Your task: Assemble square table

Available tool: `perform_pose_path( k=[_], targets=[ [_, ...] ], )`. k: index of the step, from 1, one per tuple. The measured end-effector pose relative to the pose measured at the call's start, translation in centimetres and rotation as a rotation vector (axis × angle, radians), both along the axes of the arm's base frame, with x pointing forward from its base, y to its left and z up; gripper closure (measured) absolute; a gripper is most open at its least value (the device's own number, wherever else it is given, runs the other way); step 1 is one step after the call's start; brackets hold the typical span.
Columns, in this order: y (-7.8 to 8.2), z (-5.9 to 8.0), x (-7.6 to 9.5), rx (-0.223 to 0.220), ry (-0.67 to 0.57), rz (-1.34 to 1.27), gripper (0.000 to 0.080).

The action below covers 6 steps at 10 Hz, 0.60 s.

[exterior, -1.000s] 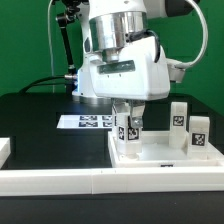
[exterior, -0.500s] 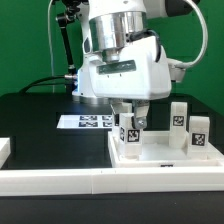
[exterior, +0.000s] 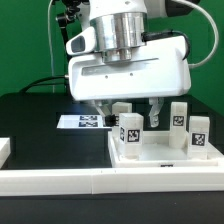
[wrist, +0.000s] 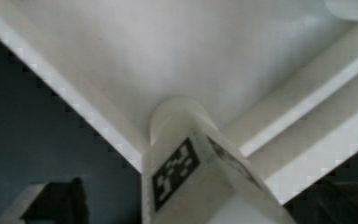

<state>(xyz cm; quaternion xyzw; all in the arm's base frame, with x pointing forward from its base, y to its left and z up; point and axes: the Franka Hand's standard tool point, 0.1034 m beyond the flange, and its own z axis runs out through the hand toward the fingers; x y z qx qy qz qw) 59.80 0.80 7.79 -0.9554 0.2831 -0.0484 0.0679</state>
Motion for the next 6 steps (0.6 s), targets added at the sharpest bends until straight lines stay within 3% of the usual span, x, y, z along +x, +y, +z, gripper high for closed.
perform_pose_path(
  k=[3, 6],
  targets=[
    [0.44, -0.01, -0.03, -0.060, -0.008, 0.222, 0.0150],
    [0.24, -0.16, -0.07, -0.091, -0.020, 0.423, 0.0150]
  ],
)
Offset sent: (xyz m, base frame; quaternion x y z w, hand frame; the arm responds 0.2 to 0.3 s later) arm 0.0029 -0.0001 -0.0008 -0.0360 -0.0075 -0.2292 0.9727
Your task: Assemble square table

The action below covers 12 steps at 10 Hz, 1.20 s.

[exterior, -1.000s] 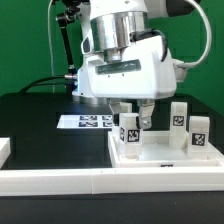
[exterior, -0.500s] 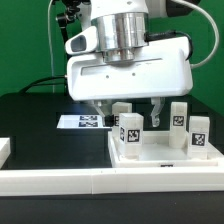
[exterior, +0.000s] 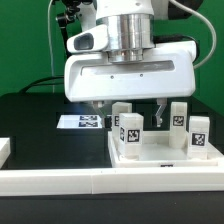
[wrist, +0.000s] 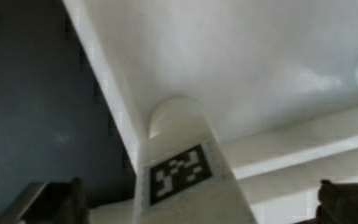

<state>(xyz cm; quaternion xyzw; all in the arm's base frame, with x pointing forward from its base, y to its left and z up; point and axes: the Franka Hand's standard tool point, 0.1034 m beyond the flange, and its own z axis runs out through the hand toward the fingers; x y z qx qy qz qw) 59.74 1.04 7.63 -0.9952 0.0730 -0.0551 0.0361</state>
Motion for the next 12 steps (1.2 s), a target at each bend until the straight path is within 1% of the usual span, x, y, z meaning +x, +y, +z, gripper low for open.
perform_pose_path(
  k=[4, 6, 7, 9, 10, 12],
  targets=[
    [-0.09, 0.07, 0.12, -0.031, -0.019, 0.235, 0.0150],
    [-0.32, 0.22, 0.33, -0.041, -0.028, 0.317, 0.0150],
    [-0.39, 0.20, 0.33, -0.039, -0.026, 0.305, 0.0150],
    [-0.39, 0.17, 0.31, -0.039, -0.026, 0.305, 0.0439],
    [-0.42, 0.17, 0.31, -0.036, -0.024, 0.275, 0.0511],
    [-0.44, 0.17, 0.32, -0.035, -0.025, 0.267, 0.0511]
  ],
)
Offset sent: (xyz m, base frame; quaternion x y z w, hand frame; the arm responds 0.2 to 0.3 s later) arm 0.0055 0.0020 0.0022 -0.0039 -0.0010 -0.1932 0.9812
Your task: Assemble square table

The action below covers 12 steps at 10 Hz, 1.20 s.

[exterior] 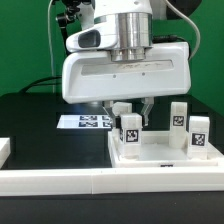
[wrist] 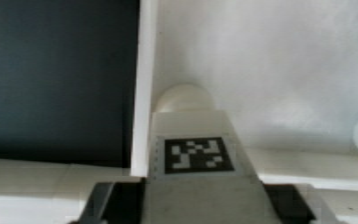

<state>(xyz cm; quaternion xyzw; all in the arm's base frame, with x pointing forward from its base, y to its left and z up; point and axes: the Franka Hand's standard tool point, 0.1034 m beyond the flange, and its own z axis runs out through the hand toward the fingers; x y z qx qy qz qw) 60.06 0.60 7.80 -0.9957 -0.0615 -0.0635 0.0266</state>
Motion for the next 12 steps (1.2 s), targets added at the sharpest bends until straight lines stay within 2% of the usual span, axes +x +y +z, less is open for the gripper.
perform_pose_path(
  k=[2, 5, 9, 12],
  targets=[
    [-0.28, -0.08, -0.06, 0.067, -0.013, -0.331, 0.0511],
    [0.04, -0.08, -0.19, 0.129, -0.015, -0.738, 0.0511],
    [0.28, 0.00, -0.11, 0.187, 0.045, -1.185, 0.0509],
    [0.26, -0.01, -0.11, 0.212, 0.060, -1.333, 0.0509]
  ],
)
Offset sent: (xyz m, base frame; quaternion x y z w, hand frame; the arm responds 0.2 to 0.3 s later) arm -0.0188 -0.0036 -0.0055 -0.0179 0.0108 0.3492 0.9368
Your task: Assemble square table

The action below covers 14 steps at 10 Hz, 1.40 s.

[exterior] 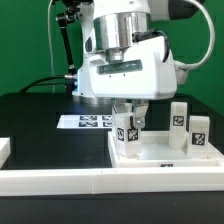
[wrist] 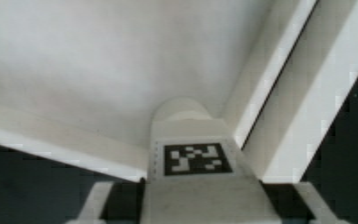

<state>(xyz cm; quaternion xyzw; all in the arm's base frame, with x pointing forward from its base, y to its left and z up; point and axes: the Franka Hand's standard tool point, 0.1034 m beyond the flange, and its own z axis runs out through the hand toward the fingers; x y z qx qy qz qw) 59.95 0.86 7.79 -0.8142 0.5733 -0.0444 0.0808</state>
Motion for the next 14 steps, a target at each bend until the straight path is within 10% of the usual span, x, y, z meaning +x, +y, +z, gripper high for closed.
perform_pose_path(
  k=[2, 4, 14],
  targets=[
    [0.02, -0.03, -0.02, 0.002, 0.001, -0.014, 0.0509],
    [0.03, -0.19, -0.08, -0.028, -0.007, 0.142, 0.0203],
    [-0.37, -0.10, -0.19, -0.170, -0.016, 1.077, 0.0151]
  ],
)
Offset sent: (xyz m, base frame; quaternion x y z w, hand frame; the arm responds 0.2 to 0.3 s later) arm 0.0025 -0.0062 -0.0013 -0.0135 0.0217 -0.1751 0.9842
